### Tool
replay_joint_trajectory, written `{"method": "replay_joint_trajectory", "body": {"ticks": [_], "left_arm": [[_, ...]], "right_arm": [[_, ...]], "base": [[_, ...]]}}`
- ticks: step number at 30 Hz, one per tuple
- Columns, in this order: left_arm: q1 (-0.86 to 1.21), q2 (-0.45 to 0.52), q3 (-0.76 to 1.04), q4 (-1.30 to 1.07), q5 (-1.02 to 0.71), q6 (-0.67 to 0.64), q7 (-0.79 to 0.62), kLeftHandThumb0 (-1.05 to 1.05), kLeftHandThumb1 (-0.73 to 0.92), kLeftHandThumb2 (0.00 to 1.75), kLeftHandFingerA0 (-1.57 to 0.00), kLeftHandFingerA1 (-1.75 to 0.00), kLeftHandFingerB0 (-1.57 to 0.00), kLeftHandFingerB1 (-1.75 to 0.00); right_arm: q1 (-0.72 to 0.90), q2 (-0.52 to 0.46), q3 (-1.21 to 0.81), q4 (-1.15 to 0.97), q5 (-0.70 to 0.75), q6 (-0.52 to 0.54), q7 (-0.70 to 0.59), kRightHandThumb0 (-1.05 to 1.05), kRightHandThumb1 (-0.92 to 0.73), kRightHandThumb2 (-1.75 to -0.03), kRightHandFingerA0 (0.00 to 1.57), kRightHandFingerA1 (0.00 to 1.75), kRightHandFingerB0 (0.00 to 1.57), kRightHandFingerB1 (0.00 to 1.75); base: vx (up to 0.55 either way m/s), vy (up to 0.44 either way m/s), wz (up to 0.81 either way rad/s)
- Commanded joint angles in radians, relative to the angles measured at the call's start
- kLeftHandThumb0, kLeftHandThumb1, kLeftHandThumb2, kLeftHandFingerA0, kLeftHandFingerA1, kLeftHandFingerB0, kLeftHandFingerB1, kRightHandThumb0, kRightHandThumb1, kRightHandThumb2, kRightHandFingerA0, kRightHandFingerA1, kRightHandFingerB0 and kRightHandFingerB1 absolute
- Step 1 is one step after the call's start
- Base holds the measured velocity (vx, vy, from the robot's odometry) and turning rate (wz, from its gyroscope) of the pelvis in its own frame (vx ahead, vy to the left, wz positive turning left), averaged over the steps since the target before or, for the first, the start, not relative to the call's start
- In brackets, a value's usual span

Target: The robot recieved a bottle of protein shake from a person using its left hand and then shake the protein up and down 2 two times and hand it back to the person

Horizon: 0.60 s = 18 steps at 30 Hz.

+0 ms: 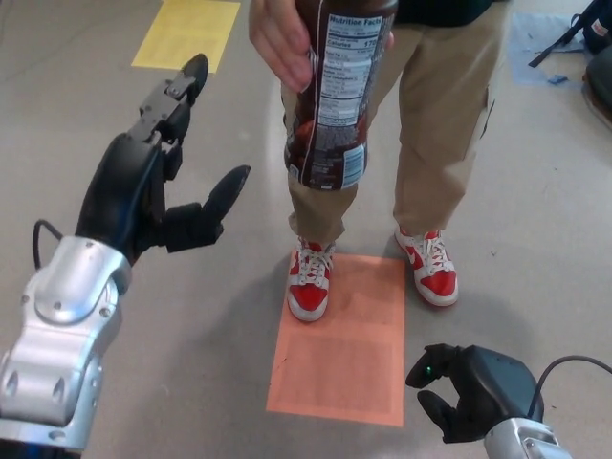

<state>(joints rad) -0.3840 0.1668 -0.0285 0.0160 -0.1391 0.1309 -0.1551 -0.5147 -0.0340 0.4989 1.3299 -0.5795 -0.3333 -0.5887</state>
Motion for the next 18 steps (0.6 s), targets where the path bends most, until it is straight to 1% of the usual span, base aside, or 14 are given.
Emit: {"method": "replay_joint_trajectory", "body": {"ticks": [1, 2, 3, 4, 5, 6, 7, 8, 9, 11, 12, 15, 16, 18], "left_arm": [[-0.205, 0.119, -0.022, -0.056, -0.315, 0.77, -0.247, -0.88, 0.55, 0.85, 0.0, -0.01, 0.0, 0.0], [-0.205, 0.112, -0.027, -0.059, -0.316, 0.784, -0.242, -0.86, 0.67, 0.61, 0.0, 0.0, 0.0, 0.0], [-0.207, 0.11, -0.039, -0.06, -0.313, 0.794, -0.247, -0.87, 0.67, 0.6, 0.0, 0.0, 0.0, 0.0], [-0.211, 0.111, -0.051, -0.059, -0.309, 0.801, -0.256, -0.87, 0.67, 0.6, 0.0, 0.0, 0.0, 0.0], [-0.223, 0.118, -0.066, -0.054, -0.304, 0.806, -0.273, -0.88, 0.52, 0.83, 0.0, 0.0, 0.0, 0.0], [-0.233, 0.121, -0.073, -0.048, -0.302, 0.808, -0.285, -0.88, 0.52, 0.83, 0.0, 0.0, 0.0, 0.0], [-0.243, 0.124, -0.079, -0.042, -0.301, 0.812, -0.297, -0.88, 0.52, 0.83, 0.0, 0.0, 0.0, 0.0], [-0.26, 0.124, -0.084, -0.035, -0.297, 0.822, -0.304, -0.87, 0.67, 0.61, 0.0, 0.0, 0.0, 0.0], [-0.283, 0.124, -0.093, -0.028, -0.292, 0.838, -0.308, -0.88, 0.66, 0.61, 0.0, 0.0, 0.0, 0.0], [-0.317, 0.124, -0.106, -0.015, -0.285, 0.86, -0.315, -0.88, 0.66, 0.6, 0.0, 0.0, 0.0, 0.0], [-0.334, 0.123, -0.111, -0.005, -0.279, 0.864, -0.319, -0.87, 0.51, 0.81, 0.0, 0.0, 0.0, 0.0], [-0.367, 0.117, -0.115, 0.022, -0.276, 0.876, -0.327, -0.89, 0.52, 0.83, 0.0, 0.0, 0.0, 0.0], [-0.389, 0.113, -0.118, 0.044, -0.27, 0.876, -0.336, -0.89, 0.51, 0.82, 0.0, 0.0, 0.0, 0.0], [-0.407, 0.111, -0.121, 0.061, -0.268, 0.885, -0.341, -0.9, 0.52, 0.83, 0.0, 0.0, 0.0, 0.0]], "right_arm": [[0.071, -0.005, 0.004, 0.012, -0.015, -0.01, -0.02, -0.49, -0.59, -0.95, 1.01, 0.96, 0.86, 0.62], [0.083, -0.006, 0.002, 0.012, -0.012, -0.014, -0.021, -0.49, -0.59, -0.96, 1.02, 0.94, 0.87, 0.61], [0.094, -0.005, 0.002, 0.013, -0.011, -0.012, -0.015, -0.51, -0.55, -1.13, 1.02, 0.99, 0.79, 0.71], [0.101, -0.004, 0.004, 0.014, -0.011, -0.008, -0.007, -0.51, -0.55, -1.13, 1.02, 0.99, 0.79, 0.71], [0.105, -0.003, 0.006, 0.014, -0.013, -0.011, -0.015, -0.5, -0.6, -1.04, 1.06, 1.02, 0.88, 0.61], [0.107, -0.003, 0.006, 0.013, -0.014, -0.016, -0.022, -0.51, -0.53, -1.13, 1.04, 1.01, 0.82, 0.73], [0.109, -0.004, 0.005, 0.013, -0.014, -0.021, -0.028, -0.51, -0.53, -1.13, 1.04, 1.01, 0.82, 0.73], [0.111, -0.004, 0.006, 0.013, -0.014, -0.023, -0.032, -0.53, -0.53, -1.13, 1.01, 0.96, 0.83, 0.75], [0.11, -0.006, 0.008, 0.013, -0.016, -0.02, -0.028, -0.52, -0.61, -1.05, 1.0, 0.9, 0.86, 0.68], [0.11, -0.008, 0.009, 0.013, -0.018, -0.019, -0.022, -0.52, -0.59, -1.06, 1.01, 0.9, 0.87, 0.67], [0.111, -0.009, 0.009, 0.013, -0.018, -0.026, -0.028, -0.52, -0.58, -1.09, 1.01, 0.91, 0.87, 0.67], [0.11, -0.009, 0.01, 0.012, -0.019, -0.023, -0.029, -0.51, -0.58, -1.08, 1.03, 0.9, 0.87, 0.64], [0.108, -0.01, 0.013, 0.012, -0.022, -0.02, -0.031, -0.51, -0.53, -1.15, 1.01, 0.96, 0.82, 0.74], [0.107, -0.01, 0.013, 0.012, -0.023, -0.021, -0.032, -0.51, -0.53, -1.15, 1.01, 0.97, 0.82, 0.75]], "base": [[0.0, 0.0, 0.0], [0.0, 0.0, 0.0], [0.0, 0.0, 0.0], [0.0, 0.0, 0.0], [0.0, 0.0, 0.0], [0.0, 0.0, 0.0], [0.0, 0.0, 0.0], [0.0, 0.0, 0.0], [0.0, 0.0, 0.0], [0.0, 0.0, 0.0], [0.0, 0.0, 0.0], [0.0, 0.0, 0.0], [0.0, 0.0, 0.0], [0.0, 0.0, 0.0]]}}
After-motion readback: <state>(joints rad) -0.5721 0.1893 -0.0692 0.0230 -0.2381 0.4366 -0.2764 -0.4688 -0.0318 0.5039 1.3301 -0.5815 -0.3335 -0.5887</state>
